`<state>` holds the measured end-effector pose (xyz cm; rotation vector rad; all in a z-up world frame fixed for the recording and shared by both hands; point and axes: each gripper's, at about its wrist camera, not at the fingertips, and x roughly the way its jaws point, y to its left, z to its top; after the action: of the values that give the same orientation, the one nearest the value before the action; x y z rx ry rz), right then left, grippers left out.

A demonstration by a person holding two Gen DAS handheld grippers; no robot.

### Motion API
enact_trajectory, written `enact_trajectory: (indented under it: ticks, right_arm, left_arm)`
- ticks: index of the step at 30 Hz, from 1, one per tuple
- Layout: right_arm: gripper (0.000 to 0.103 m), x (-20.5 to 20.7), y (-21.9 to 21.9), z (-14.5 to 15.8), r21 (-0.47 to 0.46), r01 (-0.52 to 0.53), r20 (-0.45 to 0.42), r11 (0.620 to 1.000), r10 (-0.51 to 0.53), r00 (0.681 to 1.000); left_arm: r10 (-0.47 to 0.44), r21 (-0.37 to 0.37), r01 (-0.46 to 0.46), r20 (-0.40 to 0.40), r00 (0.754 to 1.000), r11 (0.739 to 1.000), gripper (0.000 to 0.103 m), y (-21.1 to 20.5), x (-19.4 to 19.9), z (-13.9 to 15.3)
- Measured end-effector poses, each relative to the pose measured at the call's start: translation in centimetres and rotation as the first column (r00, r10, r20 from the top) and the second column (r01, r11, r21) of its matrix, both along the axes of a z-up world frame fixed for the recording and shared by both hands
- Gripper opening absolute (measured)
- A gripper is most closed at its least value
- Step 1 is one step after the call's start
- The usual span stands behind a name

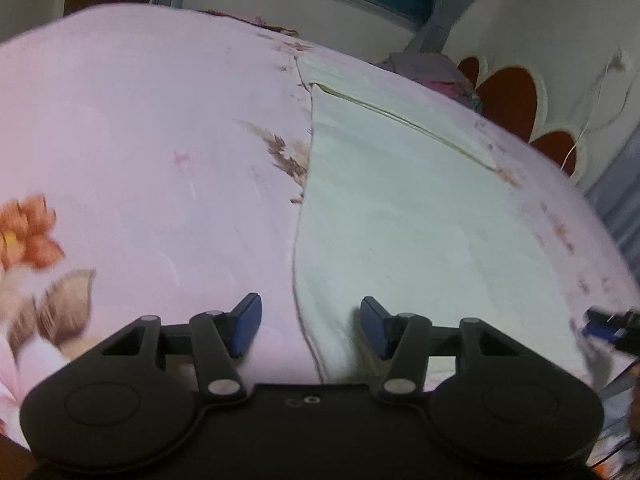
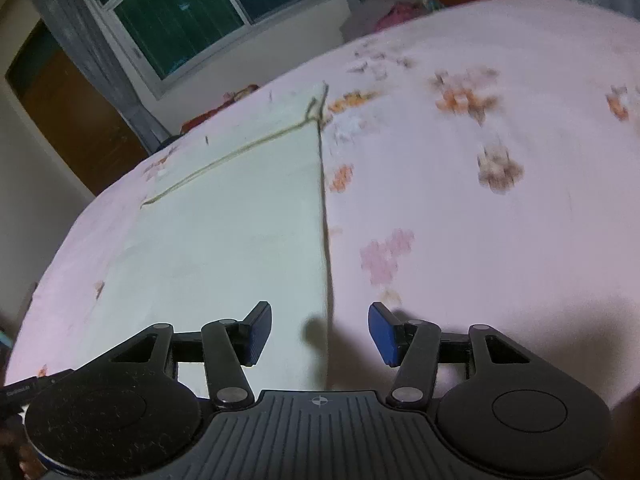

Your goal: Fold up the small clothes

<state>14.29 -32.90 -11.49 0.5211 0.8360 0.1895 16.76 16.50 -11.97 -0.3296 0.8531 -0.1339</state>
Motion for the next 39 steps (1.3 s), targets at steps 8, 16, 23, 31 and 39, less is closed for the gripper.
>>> enact_trajectory:
  ticks: [8, 16, 23, 31, 39]
  right_arm:
    - [0.054, -0.6, -1.3, -1.6, 0.147, 0.025, -0.059, 0.989, -0.016, 0.998]
    - [0.054, -0.3, -1.8, -2.5, 0.269, 0.001, -0.08, 0.963, 0.022, 0.997]
    - [0.034, -0.5, -2.0, -3.7, 0.386, -0.028, -0.107, 0.922, 0.075, 0.991]
    - [0.003, -0.6, -1.1, -1.5, 0.312, -0.149, -0.005, 0.938, 0.159, 0.987]
    - [0.003, 1.0, -0.8, -2.1, 0.217, -0.176, -0.063, 0.96, 0.194, 0.979]
  left_arm:
    - [0.015, -0.248, -0.021, -0.029, 0.999, 0.969, 0.046, 0.7, 0.4, -1.9]
    - [0.054, -0.386, -0.067, -0.047, 0.997, 0.92, 0.038, 1.8, 1.1, -3.7]
    - [0.062, -0.39, -0.08, -0.059, 0.996, 0.917, 0.036, 1.4, 0.9, -3.9]
    - [0.138, -0.452, -0.111, 0.026, 0.99, 0.885, 0.004, 2.2, 0.2, -3.4]
    - [0.158, -0.408, -0.147, -0.007, 0.987, 0.901, 0.003, 1.7, 0.1, -4.1]
